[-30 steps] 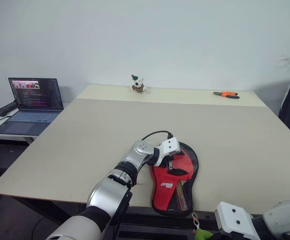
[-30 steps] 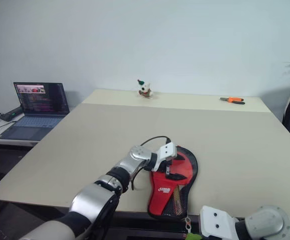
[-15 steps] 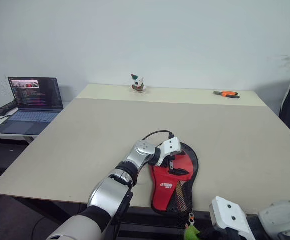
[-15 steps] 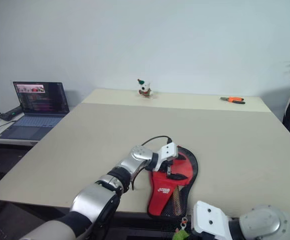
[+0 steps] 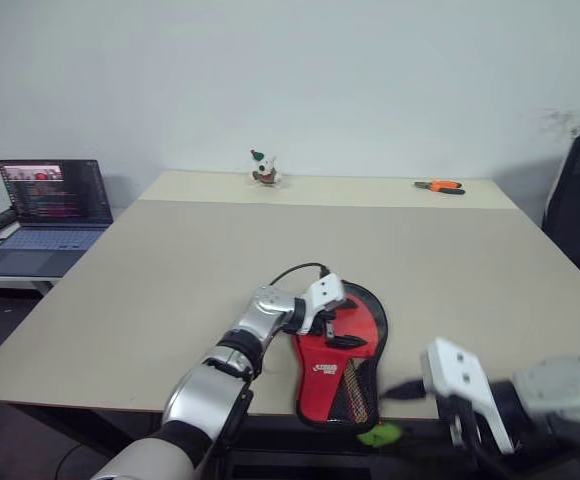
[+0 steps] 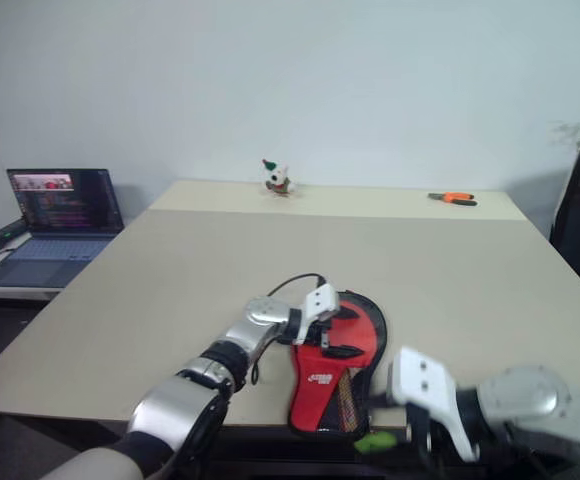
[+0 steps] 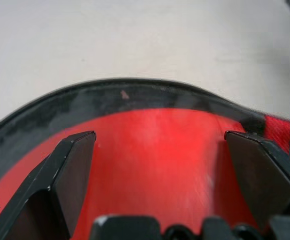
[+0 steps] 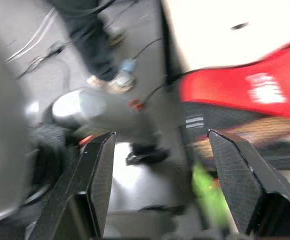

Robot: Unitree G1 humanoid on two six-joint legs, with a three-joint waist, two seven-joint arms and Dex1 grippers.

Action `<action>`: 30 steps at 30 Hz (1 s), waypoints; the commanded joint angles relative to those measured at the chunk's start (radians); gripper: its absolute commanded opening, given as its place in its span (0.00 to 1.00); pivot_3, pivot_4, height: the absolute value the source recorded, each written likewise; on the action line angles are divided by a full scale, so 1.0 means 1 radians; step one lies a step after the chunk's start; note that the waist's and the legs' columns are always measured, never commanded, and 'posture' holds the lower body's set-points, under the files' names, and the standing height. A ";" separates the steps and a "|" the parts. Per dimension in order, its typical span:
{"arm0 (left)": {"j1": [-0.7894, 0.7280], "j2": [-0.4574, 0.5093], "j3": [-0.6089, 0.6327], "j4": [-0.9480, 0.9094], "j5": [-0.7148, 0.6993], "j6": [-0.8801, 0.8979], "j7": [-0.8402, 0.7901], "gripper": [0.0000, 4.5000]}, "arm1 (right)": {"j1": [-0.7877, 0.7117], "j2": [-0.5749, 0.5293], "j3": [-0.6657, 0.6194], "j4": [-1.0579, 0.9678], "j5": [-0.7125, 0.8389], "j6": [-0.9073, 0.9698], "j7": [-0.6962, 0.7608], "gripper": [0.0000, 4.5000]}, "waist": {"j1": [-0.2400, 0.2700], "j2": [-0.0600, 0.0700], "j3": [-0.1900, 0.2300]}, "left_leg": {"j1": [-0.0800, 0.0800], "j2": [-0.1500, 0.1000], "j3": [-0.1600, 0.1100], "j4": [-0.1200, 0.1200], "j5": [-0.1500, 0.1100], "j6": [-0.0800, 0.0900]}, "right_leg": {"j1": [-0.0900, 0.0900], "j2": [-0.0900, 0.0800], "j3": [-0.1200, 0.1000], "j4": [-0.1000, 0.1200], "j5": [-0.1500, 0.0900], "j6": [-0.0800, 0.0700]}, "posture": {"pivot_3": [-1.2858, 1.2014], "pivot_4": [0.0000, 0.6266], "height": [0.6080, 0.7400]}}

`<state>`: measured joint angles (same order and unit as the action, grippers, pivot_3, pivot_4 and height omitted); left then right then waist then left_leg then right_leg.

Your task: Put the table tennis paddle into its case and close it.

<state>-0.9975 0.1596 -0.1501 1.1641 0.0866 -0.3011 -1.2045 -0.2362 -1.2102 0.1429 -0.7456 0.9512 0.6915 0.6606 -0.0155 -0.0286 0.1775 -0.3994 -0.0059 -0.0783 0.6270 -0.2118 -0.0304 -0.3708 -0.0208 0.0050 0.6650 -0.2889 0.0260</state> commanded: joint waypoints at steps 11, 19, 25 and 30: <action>0.473 0.329 0.101 -1.027 -0.320 0.597 -0.109 1.00 | -0.272 0.377 0.085 0.501 -0.396 -0.131 0.156 0.69 | -0.011 0.005 0.004 | -0.002 0.000 -0.001 -0.001 0.000 0.001 | -0.005 0.000 0.009 0.002 0.003 -0.005 | 0.52 0.24 1.00; 0.790 0.488 0.243 -1.389 -0.432 0.749 0.031 1.00 | -0.392 0.516 0.082 0.868 -0.594 -0.337 0.232 0.69 | -0.001 0.010 0.010 | 0.000 0.002 0.000 -0.001 0.000 0.001 | -0.004 -0.002 0.009 0.003 0.002 -0.005 | 0.52 0.24 1.00; 0.790 0.478 0.274 -1.431 -0.441 0.753 0.161 1.00 | -0.425 0.527 0.023 1.010 -0.659 -0.398 0.242 0.69 | 0.002 0.010 0.010 | 0.000 0.000 0.001 0.000 0.000 0.001 | -0.005 -0.002 0.011 0.005 0.004 -0.006 | 0.52 0.24 1.00; 0.729 0.445 0.231 -1.395 -0.427 0.725 0.231 1.00 | -0.485 0.515 -0.034 1.171 -0.709 -0.449 0.234 0.69 | 0.001 0.010 0.010 | 0.000 -0.001 0.002 0.000 0.000 0.001 | -0.007 -0.002 0.011 0.009 0.004 -0.007 | 0.52 0.24 1.00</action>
<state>-0.2419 0.6102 0.0802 -0.2239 -0.3345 0.4486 -0.9941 -0.6801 -0.6789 0.1586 0.4142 0.2541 0.2777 0.9003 -0.0149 -0.0184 0.1877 -0.3995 -0.0062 -0.0747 0.6270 -0.2122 -0.0298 -0.3785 -0.0223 0.0163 0.6744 -0.2853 0.0188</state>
